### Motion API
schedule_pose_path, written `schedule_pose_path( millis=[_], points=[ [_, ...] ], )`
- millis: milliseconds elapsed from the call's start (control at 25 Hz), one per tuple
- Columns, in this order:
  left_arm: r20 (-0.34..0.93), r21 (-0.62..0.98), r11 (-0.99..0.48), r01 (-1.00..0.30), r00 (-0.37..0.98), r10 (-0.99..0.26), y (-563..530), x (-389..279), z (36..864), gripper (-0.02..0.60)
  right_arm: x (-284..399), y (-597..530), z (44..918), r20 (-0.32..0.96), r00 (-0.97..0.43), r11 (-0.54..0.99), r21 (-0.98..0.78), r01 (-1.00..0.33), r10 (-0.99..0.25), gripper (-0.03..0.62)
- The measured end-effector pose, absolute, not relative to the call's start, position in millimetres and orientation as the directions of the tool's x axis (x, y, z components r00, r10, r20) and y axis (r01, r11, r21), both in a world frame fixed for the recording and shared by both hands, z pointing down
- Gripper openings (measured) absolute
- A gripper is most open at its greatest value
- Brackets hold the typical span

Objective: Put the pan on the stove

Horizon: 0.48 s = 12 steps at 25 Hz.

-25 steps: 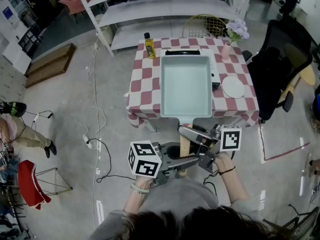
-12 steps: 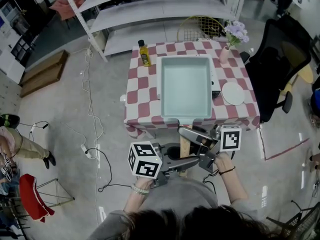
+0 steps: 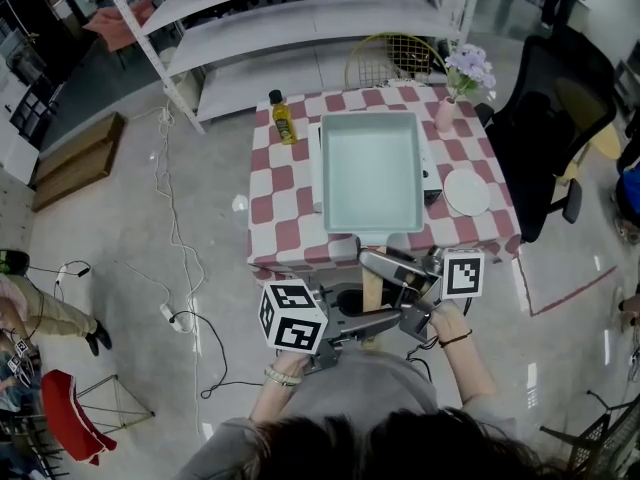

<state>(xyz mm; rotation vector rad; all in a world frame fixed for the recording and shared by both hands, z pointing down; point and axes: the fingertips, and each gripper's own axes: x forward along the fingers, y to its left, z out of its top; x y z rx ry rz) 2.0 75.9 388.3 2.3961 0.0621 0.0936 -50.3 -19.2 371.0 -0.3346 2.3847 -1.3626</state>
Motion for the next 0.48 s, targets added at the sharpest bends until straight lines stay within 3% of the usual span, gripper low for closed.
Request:
schedule_pose_path(
  millis=[480],
  points=[
    [0.052,0.678,-0.733,0.053,0.992,0.119,64.1,-2.2,390.1,0.160,-50.0,-33.2,371.2,-0.213,-0.878,0.502,-0.864,-0.035,-0.429,0.204]
  ],
)
